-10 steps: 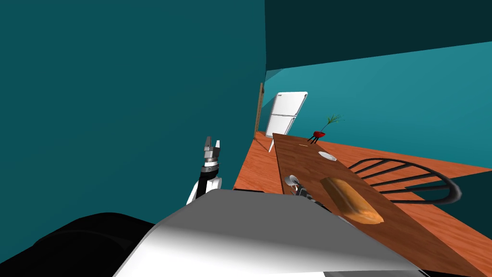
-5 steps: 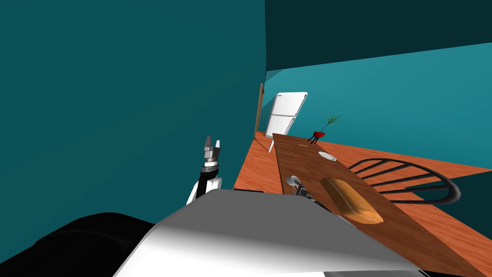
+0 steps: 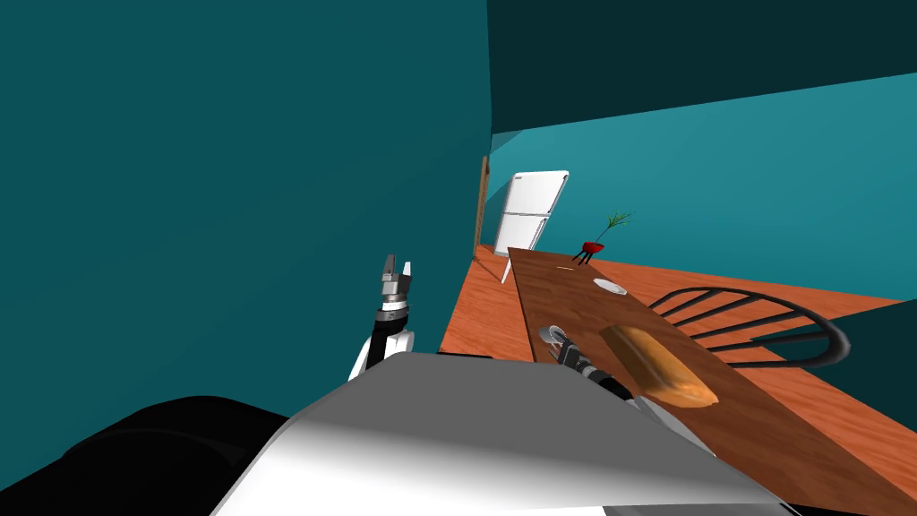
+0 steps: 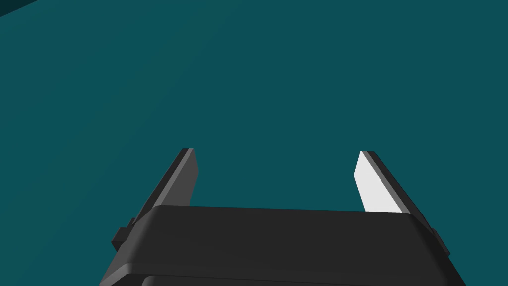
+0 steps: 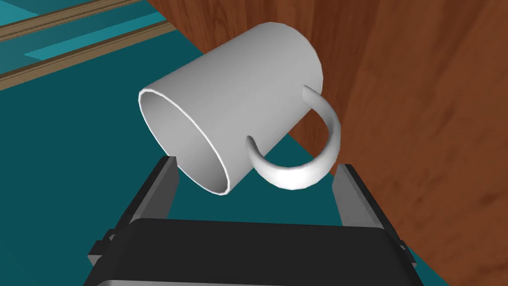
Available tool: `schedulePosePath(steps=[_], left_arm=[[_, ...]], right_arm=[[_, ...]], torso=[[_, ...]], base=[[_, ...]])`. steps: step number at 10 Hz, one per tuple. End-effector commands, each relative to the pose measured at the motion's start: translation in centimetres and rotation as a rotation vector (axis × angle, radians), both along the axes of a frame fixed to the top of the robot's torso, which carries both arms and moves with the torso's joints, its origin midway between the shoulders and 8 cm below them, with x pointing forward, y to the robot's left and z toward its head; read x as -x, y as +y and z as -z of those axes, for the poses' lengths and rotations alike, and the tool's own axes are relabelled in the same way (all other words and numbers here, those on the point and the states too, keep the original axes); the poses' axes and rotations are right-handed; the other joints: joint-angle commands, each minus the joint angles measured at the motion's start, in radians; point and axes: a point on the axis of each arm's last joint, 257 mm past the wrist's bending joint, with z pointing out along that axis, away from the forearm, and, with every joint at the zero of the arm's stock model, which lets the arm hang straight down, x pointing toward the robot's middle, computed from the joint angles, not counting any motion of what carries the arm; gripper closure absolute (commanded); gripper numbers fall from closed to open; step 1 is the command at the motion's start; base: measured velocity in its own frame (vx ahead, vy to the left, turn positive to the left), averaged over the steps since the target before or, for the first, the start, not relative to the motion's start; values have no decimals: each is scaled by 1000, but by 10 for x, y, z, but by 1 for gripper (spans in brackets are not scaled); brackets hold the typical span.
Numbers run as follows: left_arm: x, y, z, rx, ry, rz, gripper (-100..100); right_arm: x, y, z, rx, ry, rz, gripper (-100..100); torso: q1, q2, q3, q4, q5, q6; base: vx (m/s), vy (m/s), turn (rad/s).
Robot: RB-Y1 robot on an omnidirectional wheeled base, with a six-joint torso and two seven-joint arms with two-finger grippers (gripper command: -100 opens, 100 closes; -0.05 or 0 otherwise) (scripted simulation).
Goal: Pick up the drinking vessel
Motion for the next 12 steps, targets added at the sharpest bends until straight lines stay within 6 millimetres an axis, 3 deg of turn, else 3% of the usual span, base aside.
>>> schedulePosePath(steps=[1, 5, 6, 7, 9, 11, 12], left_arm=[[0, 0, 0, 0, 0, 0, 0], [0, -1, 0, 1, 0, 2, 0], [0, -1, 0, 1, 0, 2, 0], [0, -1, 0, 1, 0, 2, 0], [0, -1, 0, 0, 0, 2, 0], [0, -1, 0, 1, 0, 2, 0], [0, -1, 0, 1, 0, 2, 0]], right_arm=[[0, 0, 0, 0, 0, 0, 100], [-4, -2, -4, 1, -10, 2, 100], [-4, -2, -4, 1, -10, 2, 0], [7, 11, 11, -25, 15, 2, 100], [15, 32, 26, -62, 36, 5, 100], [12, 32, 21, -64, 24, -1, 100], [13, 32, 21, -63, 25, -2, 0]], torso=[[0, 0, 0, 0, 0, 0], [-2, -1, -2, -3, -5, -2], [-2, -1, -2, -3, -5, -2], [-2, -1, -2, -3, -5, -2], [-13, -4, -5, -6, -13, -4], [-22, -7, -9, -11, -18, -1], [-20, -9, -10, -11, -18, -1]], base=[[0, 0, 0], [2, -3, -2], [0, 0, 0], [-6, -56, 82], [-6, -149, 69], [-4, -62, 9], [0, 0, 0]])
